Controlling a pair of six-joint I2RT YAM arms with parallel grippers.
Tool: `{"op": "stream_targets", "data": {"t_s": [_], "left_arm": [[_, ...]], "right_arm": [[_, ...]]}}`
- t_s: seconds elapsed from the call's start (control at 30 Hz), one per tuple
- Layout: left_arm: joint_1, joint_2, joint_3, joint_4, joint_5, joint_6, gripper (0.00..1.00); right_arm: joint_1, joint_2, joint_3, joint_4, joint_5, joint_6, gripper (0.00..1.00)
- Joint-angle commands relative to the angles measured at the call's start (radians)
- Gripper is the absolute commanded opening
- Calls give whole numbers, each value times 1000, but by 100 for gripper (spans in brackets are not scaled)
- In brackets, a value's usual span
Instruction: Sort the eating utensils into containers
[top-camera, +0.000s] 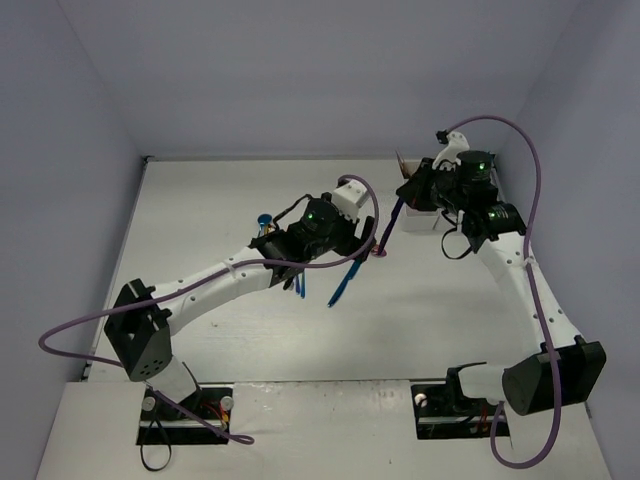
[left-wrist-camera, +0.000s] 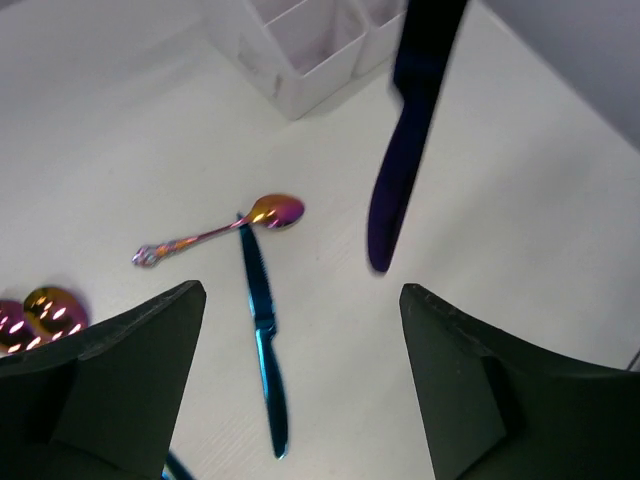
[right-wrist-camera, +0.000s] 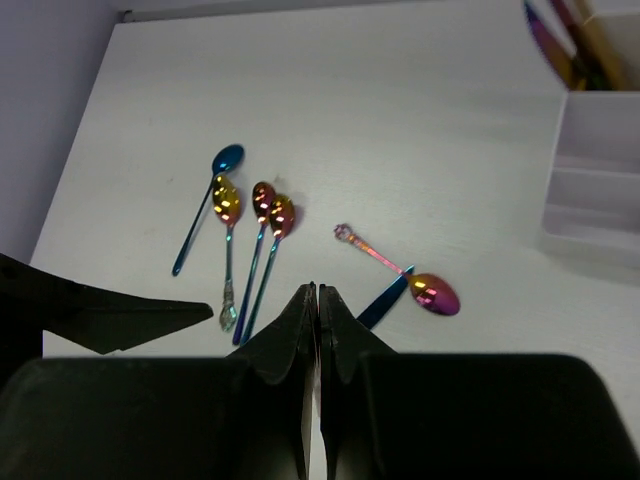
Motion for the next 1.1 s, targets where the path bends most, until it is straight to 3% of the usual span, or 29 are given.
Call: {"op": "stream_targets", "data": {"t_s": [0.0, 0.1, 0.4, 0.63, 1.07], "left_arm": [[79, -80, -55, -56, -49, -77, 86], [181, -118, -101, -116, -26, -105, 92], [431, -244, -205, -265, -4, 11, 93], [458, -324, -288, -228, -152, 135, 96], [461, -271, -274, -221, -197, 174, 96]], "right_arm": [[-12, 42, 179, 85, 201, -161, 0], [-16, 100, 262, 111, 302, -236, 0], [-30, 317, 416, 324, 484, -432, 0], [-52, 475, 487, 446, 535, -483, 0], [-85, 655, 515, 585, 479, -488, 0]]}}
